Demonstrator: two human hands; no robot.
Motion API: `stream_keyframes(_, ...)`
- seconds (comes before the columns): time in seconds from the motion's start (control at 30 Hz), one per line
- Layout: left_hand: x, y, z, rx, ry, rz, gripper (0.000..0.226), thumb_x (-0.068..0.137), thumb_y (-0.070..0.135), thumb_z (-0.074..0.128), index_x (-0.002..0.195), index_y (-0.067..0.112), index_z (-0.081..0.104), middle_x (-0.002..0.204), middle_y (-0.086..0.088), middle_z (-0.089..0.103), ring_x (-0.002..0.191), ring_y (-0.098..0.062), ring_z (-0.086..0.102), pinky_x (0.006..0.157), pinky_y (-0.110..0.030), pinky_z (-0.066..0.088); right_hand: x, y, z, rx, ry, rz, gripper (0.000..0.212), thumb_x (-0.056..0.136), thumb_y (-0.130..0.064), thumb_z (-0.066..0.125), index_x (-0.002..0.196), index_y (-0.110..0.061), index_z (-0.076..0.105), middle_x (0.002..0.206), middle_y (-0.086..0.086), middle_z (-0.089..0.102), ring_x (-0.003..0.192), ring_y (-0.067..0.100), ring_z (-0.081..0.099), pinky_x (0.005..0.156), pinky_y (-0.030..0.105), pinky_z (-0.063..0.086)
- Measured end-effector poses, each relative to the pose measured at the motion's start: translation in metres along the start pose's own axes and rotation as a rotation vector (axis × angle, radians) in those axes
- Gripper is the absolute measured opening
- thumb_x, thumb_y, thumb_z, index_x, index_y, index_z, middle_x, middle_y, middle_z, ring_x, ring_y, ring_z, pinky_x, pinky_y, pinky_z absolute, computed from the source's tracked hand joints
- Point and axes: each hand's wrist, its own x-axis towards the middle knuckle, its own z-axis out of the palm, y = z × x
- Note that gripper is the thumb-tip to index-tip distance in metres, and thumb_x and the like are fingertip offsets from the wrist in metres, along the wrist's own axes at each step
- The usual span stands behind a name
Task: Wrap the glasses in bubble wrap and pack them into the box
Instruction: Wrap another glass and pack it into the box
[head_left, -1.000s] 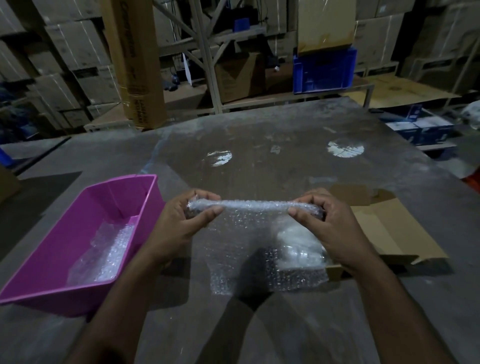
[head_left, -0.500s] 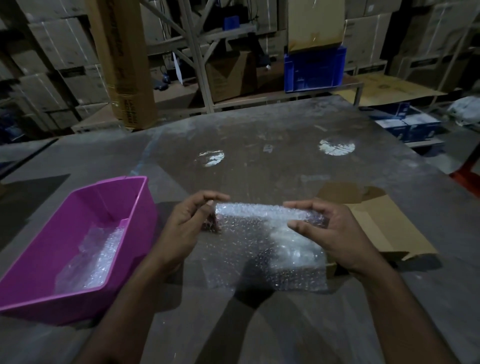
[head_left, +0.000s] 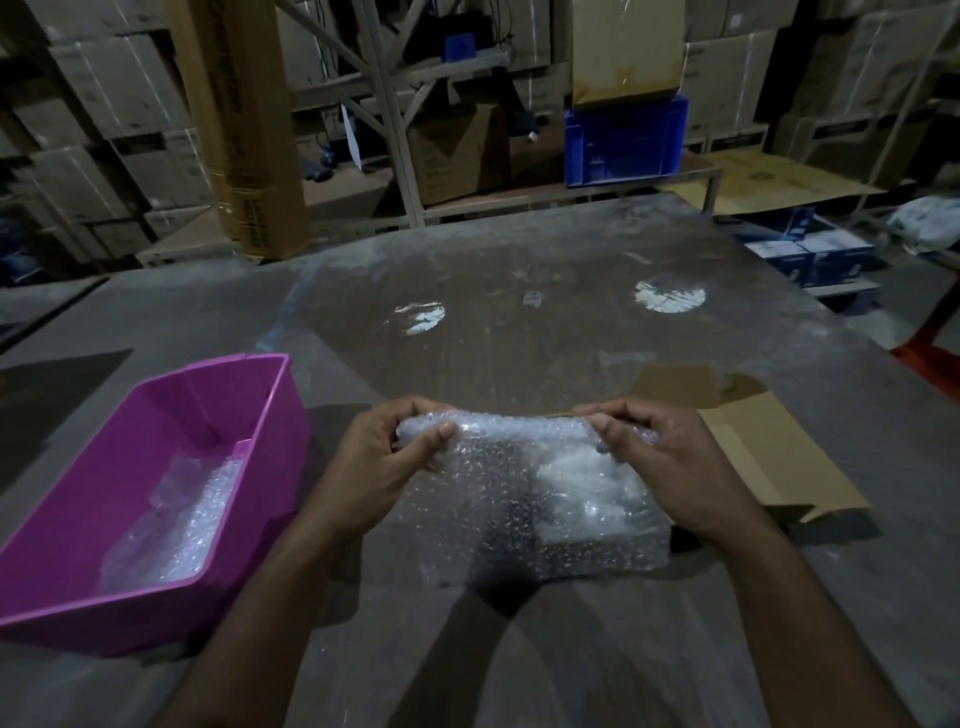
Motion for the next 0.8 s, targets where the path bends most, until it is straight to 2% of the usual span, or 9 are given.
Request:
stream_keyframes(0.07,0.000,-0.002,0.000,-0.028,0.007,-0.017,0.027,0.094,0.027,0.062,0.120,0.017,0.063,0.075,0.002,0.064,0.070,-0.017,0.064,0.069,-0.037,0.060,-0.002,-0.002,0.000,0.020,-0.014,-0.012,0.024,0.100,-0.027,0.059,0.118,-0.035,0.072,0.109,-0.020,0.072,0.082,-0.002,0.066,0.074,0.015,0.052)
stream_keyframes(0.13,0.001,-0.004,0.001,-0.006,0.015,-0.013,0.023,0.099,0.027,0.057,0.122,0.024,0.061,0.073,-0.006,0.059,0.069,-0.021,0.063,0.068,-0.041,0.060,-0.003,-0.004,0.000,0.022,-0.040,-0.023,0.027,0.100,-0.025,0.057,0.120,-0.038,0.070,0.107,-0.027,0.070,0.081,-0.004,0.064,0.072,0.011,0.048)
stream_keyframes(0.2,0.001,-0.004,0.003,-0.015,0.021,-0.003,0.019,0.103,0.022,0.051,0.114,0.021,0.067,0.078,-0.016,0.054,0.069,-0.020,0.057,0.066,-0.039,0.059,-0.004,-0.004,0.000,0.019,-0.078,-0.021,0.025,0.097,-0.032,0.060,0.117,-0.041,0.072,0.112,-0.026,0.069,0.096,-0.005,0.064,0.078,0.014,0.049)
stream_keyframes(0.3,-0.001,0.001,0.007,-0.064,0.001,-0.052,0.025,0.105,0.019,0.046,0.110,0.019,0.071,0.074,0.000,0.059,0.067,-0.016,0.057,0.063,-0.029,0.056,-0.005,-0.005,-0.001,-0.004,-0.097,0.001,0.032,0.084,-0.042,0.073,0.116,-0.040,0.072,0.120,-0.020,0.067,0.116,-0.003,0.060,0.091,0.025,0.053)
stream_keyframes(0.4,-0.003,0.006,0.009,-0.087,-0.090,-0.079,0.023,0.094,0.029,0.061,0.112,0.020,0.072,0.086,0.002,0.070,0.072,-0.012,0.064,0.067,-0.025,0.055,-0.004,-0.003,-0.001,-0.011,-0.037,0.012,0.023,0.083,-0.039,0.075,0.106,-0.036,0.076,0.108,-0.016,0.069,0.107,0.003,0.065,0.087,0.031,0.056)
stream_keyframes(0.47,-0.004,0.006,0.010,-0.071,-0.112,-0.074,0.027,0.085,0.021,0.074,0.111,0.016,0.072,0.095,0.002,0.075,0.077,-0.008,0.066,0.068,-0.023,0.055,-0.003,-0.002,-0.001,0.008,-0.017,0.018,0.016,0.083,-0.041,0.073,0.096,-0.031,0.076,0.099,-0.013,0.068,0.100,0.002,0.066,0.083,0.024,0.053)
stream_keyframes(0.63,0.003,-0.001,0.006,0.029,-0.031,-0.015,0.010,0.086,0.022,0.075,0.091,0.013,0.075,0.088,-0.001,0.065,0.074,-0.009,0.060,0.067,-0.022,0.050,-0.001,-0.001,-0.003,-0.101,-0.006,-0.026,0.018,0.083,-0.046,0.070,0.086,-0.029,0.076,0.089,-0.007,0.062,0.088,0.006,0.063,0.077,0.017,0.045)
stream_keyframes(0.73,0.006,-0.002,0.006,0.010,-0.038,-0.003,0.017,0.089,0.024,0.070,0.093,0.008,0.073,0.092,-0.008,0.066,0.081,-0.013,0.063,0.073,-0.028,0.054,-0.001,0.000,-0.005,-0.077,-0.016,-0.028,0.020,0.085,-0.045,0.069,0.101,-0.035,0.075,0.093,-0.020,0.068,0.093,0.001,0.065,0.080,0.018,0.046)
stream_keyframes(0.8,0.005,0.000,0.008,-0.046,-0.044,-0.017,0.019,0.094,0.021,0.065,0.108,0.009,0.071,0.084,-0.002,0.067,0.077,-0.013,0.063,0.073,-0.032,0.056,0.000,0.001,-0.006,-0.027,-0.010,-0.029,0.029,0.088,-0.042,0.068,0.117,-0.038,0.070,0.086,-0.022,0.067,0.089,0.004,0.067,0.078,0.020,0.051)
